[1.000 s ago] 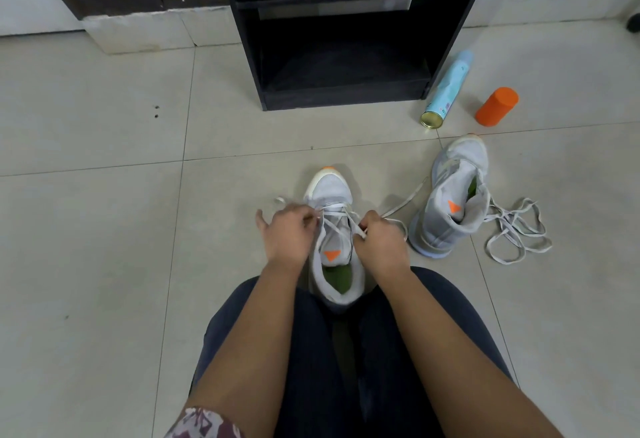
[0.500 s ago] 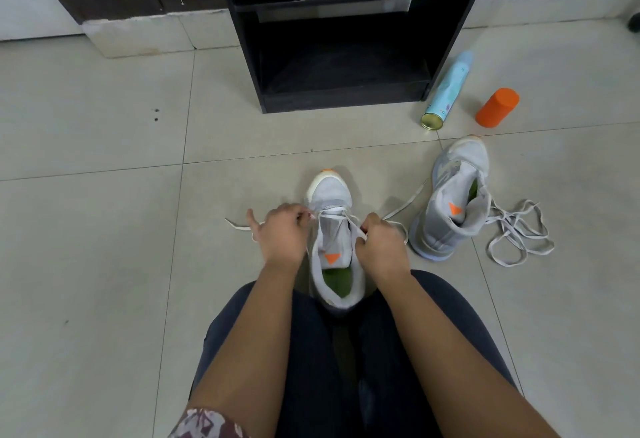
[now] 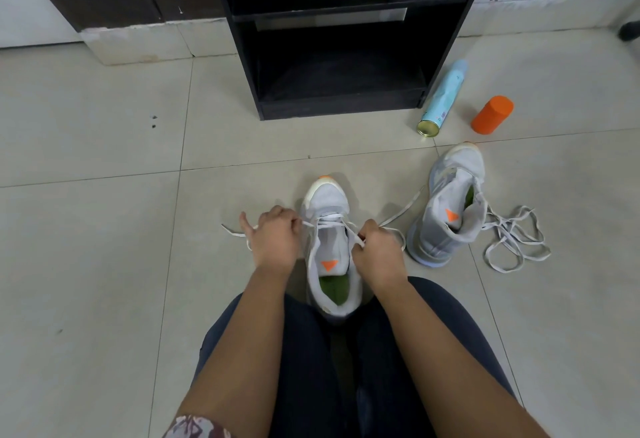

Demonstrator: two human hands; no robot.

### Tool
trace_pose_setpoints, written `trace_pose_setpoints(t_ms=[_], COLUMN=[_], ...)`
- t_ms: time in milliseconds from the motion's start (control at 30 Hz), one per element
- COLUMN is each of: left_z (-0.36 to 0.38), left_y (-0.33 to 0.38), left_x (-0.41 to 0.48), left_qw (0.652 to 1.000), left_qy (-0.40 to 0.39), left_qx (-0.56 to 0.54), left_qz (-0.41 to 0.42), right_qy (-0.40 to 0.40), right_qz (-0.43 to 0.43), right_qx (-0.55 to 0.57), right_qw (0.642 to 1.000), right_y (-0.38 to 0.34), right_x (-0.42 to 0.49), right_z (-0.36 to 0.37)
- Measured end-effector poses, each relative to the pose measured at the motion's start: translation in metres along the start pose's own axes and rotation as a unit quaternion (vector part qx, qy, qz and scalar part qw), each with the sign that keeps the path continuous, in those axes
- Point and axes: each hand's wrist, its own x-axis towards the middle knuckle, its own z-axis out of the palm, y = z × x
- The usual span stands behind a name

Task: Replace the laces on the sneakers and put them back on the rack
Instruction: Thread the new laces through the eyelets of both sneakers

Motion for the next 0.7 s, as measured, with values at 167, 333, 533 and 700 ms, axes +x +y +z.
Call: trace_pose_setpoints(t_ms=[167, 333, 533, 700], left_z=[0.000, 0.004, 0.008, 0.012], left_y=[0.004, 0.009, 0.016, 0.013], left_x=[-0.002, -0.021, -0.009, -0.006], left_qw=[0.996, 0.934, 0.769, 0.699], left_qy=[0.047, -0.035, -0.093, -0.077], left_qx=[-0.045, -0.298, -0.566, -0.618], left_qz=[-0.064, -0.194, -0.283, -0.351], right_qy=[-0.018, -0.003, -0.049, -0.050], right_qz=[0.009, 0.031, 0.060, 0.075], right_qx=[-0.001, 0.168, 0.118, 0.101], right_qw=[1.000, 0.985, 0.990, 0.991], right_y=[0.003, 0.000, 0.005, 0.009], right_x=[0.001, 0.010, 0.030, 0.036], right_z=[0.000, -0.010, -0.002, -0.002])
